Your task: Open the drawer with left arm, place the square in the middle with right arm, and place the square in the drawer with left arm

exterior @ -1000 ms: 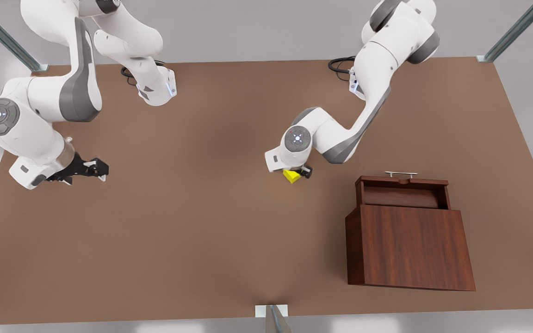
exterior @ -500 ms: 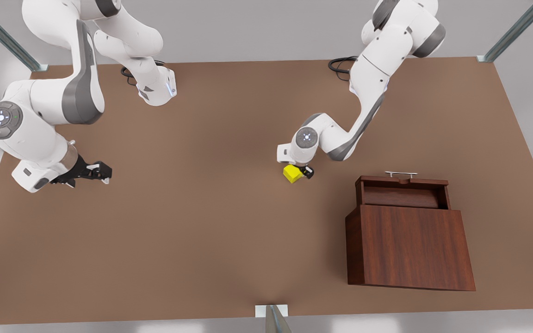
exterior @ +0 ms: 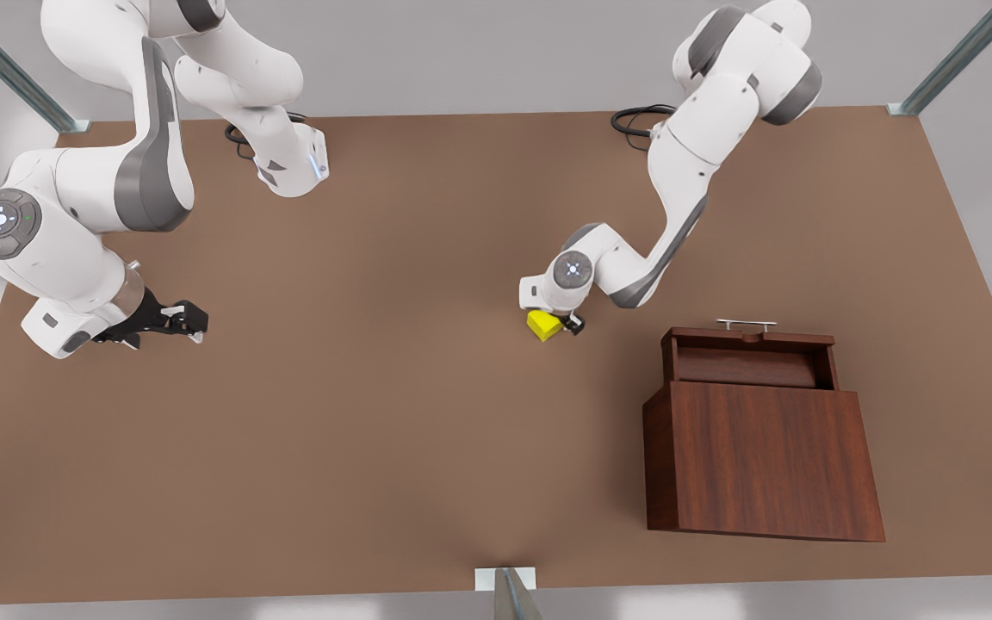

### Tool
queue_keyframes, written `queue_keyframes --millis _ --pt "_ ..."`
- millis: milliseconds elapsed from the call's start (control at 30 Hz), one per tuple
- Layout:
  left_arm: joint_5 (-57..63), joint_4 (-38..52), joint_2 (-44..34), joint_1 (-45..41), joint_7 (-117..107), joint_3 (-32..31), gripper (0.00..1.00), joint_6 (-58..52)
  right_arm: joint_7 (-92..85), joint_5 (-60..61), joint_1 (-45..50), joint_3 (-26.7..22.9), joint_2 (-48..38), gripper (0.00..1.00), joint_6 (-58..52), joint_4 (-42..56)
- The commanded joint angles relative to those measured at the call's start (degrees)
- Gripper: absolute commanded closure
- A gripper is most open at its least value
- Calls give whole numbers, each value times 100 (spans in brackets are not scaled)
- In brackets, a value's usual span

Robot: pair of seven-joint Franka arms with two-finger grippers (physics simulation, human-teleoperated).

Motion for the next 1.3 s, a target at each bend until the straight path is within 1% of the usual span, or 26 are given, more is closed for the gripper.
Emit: queue_keyframes --millis 0,33,67,100,500,733,767,800,833,900,933,1000,1067,1167,1267 --pt "21 2 6 -6 -6 0 2 3 0 0 0 0 0 0 0 0" --pt "56 2 15 -6 3 0 19 3 0 0 0 9 0 0 0 0" --pt "56 2 15 -6 -6 0 31 3 0 0 0 9 0 0 9 0" --pt "56 2 32 -6 -14 0 39 3 -9 0 0 9 0 0 9 0" --pt "47 11 -82 135 -85 0 38 -102 -9 0 0 9 0 0 9 9" --pt "-32 116 -433 144 -339 0 38 -296 -9 0 0 9 0 0 18 9" --pt "-347 212 -766 144 -961 9 38 -514 0 9 0 9 0 0 9 9" --pt "-392 510 -1136 144 -1919 35 38 -1242 0 0 9 18 0 0 9 18" --pt "-401 722 -1338 153 -2421 132 38 -1673 0 0 9 70 -9 0 9 18" --pt "-436 933 -1856 424 -3345 298 38 -2378 9 0 0 88 0 0 9 26" --pt "-647 933 -2173 890 -3539 395 37 -2519 9 0 0 88 0 0 9 26" --pt "-779 925 -2560 1751 -3478 404 37 -2545 9 0 0 88 0 0 9 26" --pt "-726 881 -2648 2139 -2977 474 37 -2660 9 0 0 88 0 0 9 26" --pt "-717 573 -2587 2183 -1132 554 37 -2747 9 0 0 88 -9 0 9 26" --pt "-708 494 -2560 2350 -656 685 37 -2853 9 -9 0 88 -9 0 9 26"
